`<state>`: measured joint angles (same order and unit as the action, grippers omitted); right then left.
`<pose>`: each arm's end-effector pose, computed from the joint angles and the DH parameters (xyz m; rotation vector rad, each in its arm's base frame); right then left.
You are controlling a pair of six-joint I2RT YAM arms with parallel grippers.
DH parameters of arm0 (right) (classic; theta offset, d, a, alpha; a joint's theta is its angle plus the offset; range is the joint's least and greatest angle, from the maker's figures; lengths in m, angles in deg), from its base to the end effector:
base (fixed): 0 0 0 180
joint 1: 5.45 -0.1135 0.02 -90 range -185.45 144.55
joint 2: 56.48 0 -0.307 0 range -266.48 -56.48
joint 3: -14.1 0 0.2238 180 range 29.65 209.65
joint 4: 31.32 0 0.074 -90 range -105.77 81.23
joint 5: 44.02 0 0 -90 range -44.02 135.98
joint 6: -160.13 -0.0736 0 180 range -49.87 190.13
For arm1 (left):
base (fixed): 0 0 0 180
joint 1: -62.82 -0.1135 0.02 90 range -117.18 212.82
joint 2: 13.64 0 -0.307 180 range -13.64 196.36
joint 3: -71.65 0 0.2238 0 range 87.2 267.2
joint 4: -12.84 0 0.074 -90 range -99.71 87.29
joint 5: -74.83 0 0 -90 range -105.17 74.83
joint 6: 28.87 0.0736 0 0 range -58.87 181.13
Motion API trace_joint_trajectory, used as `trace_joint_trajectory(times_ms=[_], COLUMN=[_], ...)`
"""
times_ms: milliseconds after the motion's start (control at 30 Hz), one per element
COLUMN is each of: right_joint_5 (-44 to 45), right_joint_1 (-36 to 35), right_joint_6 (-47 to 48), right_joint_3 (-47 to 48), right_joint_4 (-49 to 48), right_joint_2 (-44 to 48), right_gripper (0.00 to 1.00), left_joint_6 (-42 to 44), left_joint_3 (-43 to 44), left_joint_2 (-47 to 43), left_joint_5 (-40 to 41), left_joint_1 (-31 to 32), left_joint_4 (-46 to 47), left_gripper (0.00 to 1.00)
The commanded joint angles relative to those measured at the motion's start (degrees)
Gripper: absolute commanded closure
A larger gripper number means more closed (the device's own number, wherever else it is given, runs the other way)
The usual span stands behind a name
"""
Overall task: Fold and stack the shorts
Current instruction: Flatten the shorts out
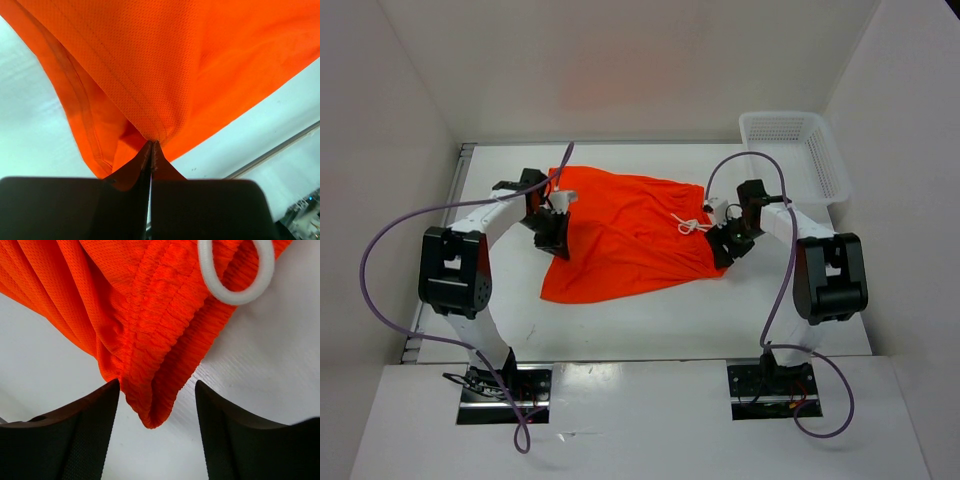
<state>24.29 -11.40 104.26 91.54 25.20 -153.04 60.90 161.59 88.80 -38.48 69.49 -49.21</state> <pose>0.2974 0.0583 0.2072 -1.0146 2.5859 0.4308 0.3366 -0.0687 0.2284 0.2386 2.8280 -0.6073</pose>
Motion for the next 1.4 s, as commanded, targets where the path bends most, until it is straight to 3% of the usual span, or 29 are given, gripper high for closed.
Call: trace_joint_trajectory(times_ms=[0,133,333,433,533,633,667,767,833,900,1167,1200,1367], right_joint_5=[-1.6,-2.29,-5.1,-8.97,-15.91,-21.1,-22.76,-24.62,-26.55,-27.34,-21.03,-19.98,-13.3], right_joint_1=[0.24,0.24,0.24,0.24,0.24,0.24,0.24,1.56,1.56,1.56,1.56,1.56,-0.37], right_joint_6=[-1.95,-3.1,-3.1,-4.5,-13.25,-23.01,-25.23,-33.68,-34.31,-32.91,-16.76,-14.9,-5.68], right_joint_3=[0.51,0.51,1.13,6.38,18.49,35.98,45.07,57.85,59.31,55.91,25.41,23.3,10.64], right_joint_4=[-3.0,-4.06,-3.0,-0.99,-2.12,-5.19,-6.07,-9.85,-9.86,-9.25,-1.78,-0.99,3.14], right_joint_2=[-0.92,-1.45,-1.45,-2.14,-5.65,-11.45,-12.94,-17.26,-17.27,-15.52,-5.32,-4.62,0.3], right_gripper=[0.36,0.67,0.99,1.0,1.0,1.0,1.0,1.0,1.0,1.0,1.0,1.0,1.0], left_joint_6=[0.23,0.23,0.23,0.23,0.23,0.23,0.23,0.23,0.23,0.23,0.23,0.23,0.23], left_joint_3=[-1.88,-3.02,0.13,4.52,16.72,35.33,46.35,60.92,66.04,62.04,21.01,14.53,-1.33], left_joint_2=[-1.62,-2.15,-1.54,0.3,3.37,6.89,7.86,10.68,10.17,5.44,-11.88,-12.78,-14.72], left_joint_5=[-2.0,-2.0,-1.91,-1.91,-0.25,2.65,3.44,3.45,2.93,2.92,4.67,4.68,5.73], left_joint_1=[0.18,0.18,-1.05,-3.07,-5.87,-8.69,-9.39,-12.56,-14.23,-14.76,-13.37,-13.36,-13.36], left_joint_4=[-1.93,-1.93,-2.45,-2.98,-4.91,-6.49,-7.11,-10.27,-12.56,-13.34,-16.86,-16.87,-19.68], left_gripper=[1.0,1.0,1.0,1.0,1.0,1.0,1.0,1.0,1.0,1.0,1.0,1.0,1.0])
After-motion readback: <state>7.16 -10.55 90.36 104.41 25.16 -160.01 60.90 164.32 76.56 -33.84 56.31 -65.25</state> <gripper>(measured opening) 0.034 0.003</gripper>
